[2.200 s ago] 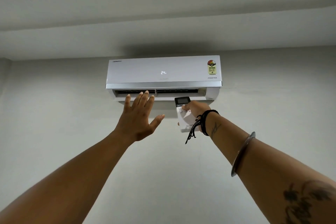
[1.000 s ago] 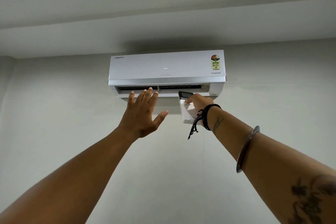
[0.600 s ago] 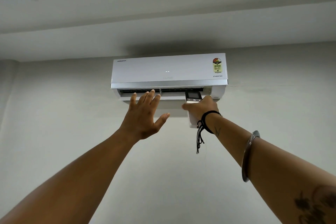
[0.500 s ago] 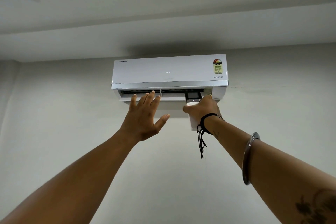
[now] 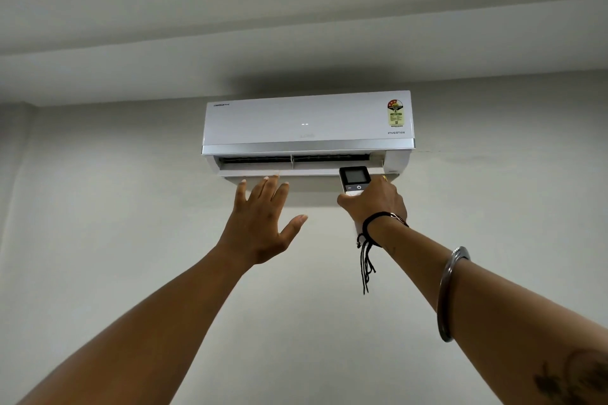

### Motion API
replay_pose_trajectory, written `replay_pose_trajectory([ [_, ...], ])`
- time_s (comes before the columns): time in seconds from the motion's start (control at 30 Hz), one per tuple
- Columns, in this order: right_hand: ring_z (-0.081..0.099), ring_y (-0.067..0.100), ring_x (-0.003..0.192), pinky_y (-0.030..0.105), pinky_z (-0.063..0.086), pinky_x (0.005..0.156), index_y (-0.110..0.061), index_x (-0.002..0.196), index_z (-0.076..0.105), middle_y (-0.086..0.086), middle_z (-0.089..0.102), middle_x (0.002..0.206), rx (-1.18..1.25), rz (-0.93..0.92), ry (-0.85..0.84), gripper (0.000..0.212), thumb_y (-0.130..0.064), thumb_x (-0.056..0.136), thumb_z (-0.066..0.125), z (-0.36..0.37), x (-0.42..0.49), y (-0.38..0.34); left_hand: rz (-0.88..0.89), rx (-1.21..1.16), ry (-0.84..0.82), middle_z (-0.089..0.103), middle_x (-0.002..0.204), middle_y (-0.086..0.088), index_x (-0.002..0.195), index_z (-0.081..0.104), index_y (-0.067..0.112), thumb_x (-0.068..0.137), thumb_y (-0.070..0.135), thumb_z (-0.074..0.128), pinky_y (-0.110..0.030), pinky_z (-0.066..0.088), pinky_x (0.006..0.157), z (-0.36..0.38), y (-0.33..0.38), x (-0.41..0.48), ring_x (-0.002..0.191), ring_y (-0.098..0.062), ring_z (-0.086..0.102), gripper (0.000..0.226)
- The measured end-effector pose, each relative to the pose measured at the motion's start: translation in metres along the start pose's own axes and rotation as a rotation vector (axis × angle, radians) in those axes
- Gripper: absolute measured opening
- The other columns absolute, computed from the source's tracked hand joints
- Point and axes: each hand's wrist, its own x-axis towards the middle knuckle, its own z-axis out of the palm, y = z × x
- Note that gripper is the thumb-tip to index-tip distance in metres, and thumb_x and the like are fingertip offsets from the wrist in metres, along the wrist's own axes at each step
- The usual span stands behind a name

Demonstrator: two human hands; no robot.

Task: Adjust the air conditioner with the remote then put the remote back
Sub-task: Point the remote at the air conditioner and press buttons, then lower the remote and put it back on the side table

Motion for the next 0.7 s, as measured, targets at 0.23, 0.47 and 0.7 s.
replay_pose_trajectory([
  [0.23, 0.061, 0.033, 0.102, 0.033, 0.04, 0.076, -0.01, 0.117, 0.063, 0.01, 0.057, 0.126, -0.078, 0.013, 0.006, 0.051, -0.043, 0.078, 0.072, 0.027, -0.032, 0.044, -0.041, -0.09, -0.056, 0.036, 0.155, -0.016, 0.146, 0.034, 0.007, 0.092, 0.064, 0.02, -0.057, 0.015, 0.115, 0.04, 0.021, -0.054, 0.141, -0.032, 0.034, 0.079],
  [0.47, 0.048, 0.032, 0.134, 0.039, 0.048, 0.1, -0.012, 0.126, 0.061, 0.01, 0.048, 0.142, -0.163, 0.179, -0.102, 0.06, -0.046, 0.078, 0.074, 0.088, -0.124, 0.143, -0.005, -0.219, -0.288, 0.031, 0.158, -0.018, 0.15, 0.029, 0.005, 0.096, 0.058, 0.036, -0.058, 0.013, 0.116, 0.11, 0.075, -0.195, 0.143, -0.034, 0.032, 0.076],
  [0.7, 0.046, 0.029, 0.137, 0.043, 0.051, 0.098, -0.012, 0.122, 0.064, 0.01, 0.048, 0.142, -0.32, 0.467, -0.341, 0.055, -0.043, 0.078, 0.072, 0.147, -0.293, 0.308, -0.061, -0.377, -0.668, 0.04, 0.152, -0.022, 0.147, 0.036, 0.0, 0.097, 0.056, 0.036, -0.059, 0.02, 0.113, 0.166, 0.15, -0.419, 0.139, -0.035, 0.04, 0.075],
])
